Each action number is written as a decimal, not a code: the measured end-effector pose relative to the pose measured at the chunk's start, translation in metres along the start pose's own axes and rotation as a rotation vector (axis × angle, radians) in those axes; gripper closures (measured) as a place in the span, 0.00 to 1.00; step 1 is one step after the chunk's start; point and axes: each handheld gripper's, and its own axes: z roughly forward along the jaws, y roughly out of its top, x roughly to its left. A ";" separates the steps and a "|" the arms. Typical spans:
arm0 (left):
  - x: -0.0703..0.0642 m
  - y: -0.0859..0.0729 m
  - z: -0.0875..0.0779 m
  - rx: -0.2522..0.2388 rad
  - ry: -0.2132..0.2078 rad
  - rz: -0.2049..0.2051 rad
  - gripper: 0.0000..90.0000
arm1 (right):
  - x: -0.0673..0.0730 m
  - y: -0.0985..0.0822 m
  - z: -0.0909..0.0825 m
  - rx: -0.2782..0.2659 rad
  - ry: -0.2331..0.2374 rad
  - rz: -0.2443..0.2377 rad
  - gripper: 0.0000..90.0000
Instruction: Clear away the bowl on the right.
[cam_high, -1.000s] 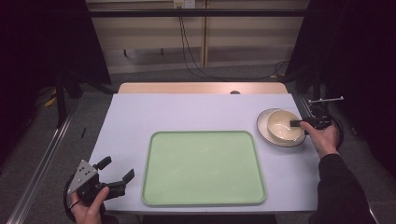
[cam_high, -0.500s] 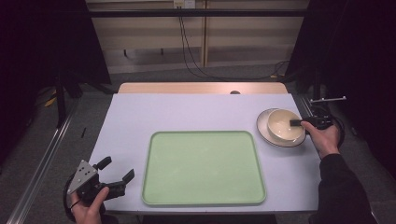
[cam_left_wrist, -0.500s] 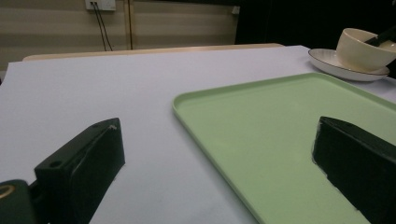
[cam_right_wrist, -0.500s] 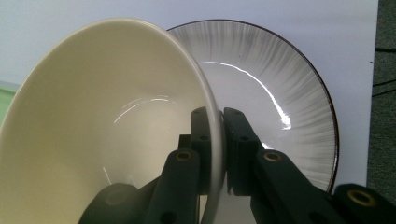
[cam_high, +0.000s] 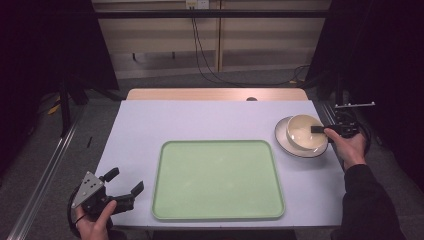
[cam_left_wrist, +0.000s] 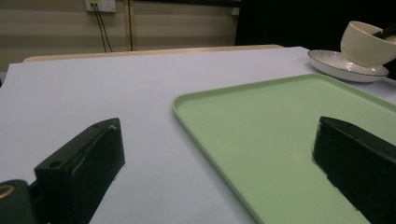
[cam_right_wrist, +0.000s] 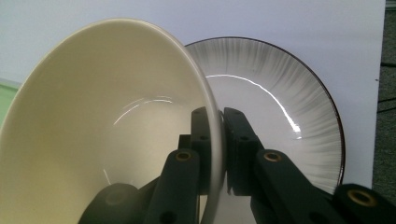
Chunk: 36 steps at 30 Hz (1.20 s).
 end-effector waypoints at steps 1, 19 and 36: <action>0.000 0.000 0.000 0.000 0.000 0.000 0.03 | 0.000 0.000 -0.001 -0.003 -0.001 -0.013 0.93; 0.000 0.000 -0.001 0.000 -0.005 0.005 0.03 | 0.018 0.010 -0.016 -0.036 0.059 -0.071 0.93; 0.000 0.000 0.000 0.000 -0.005 0.002 0.03 | 0.046 0.020 -0.020 -0.036 0.122 -0.135 0.93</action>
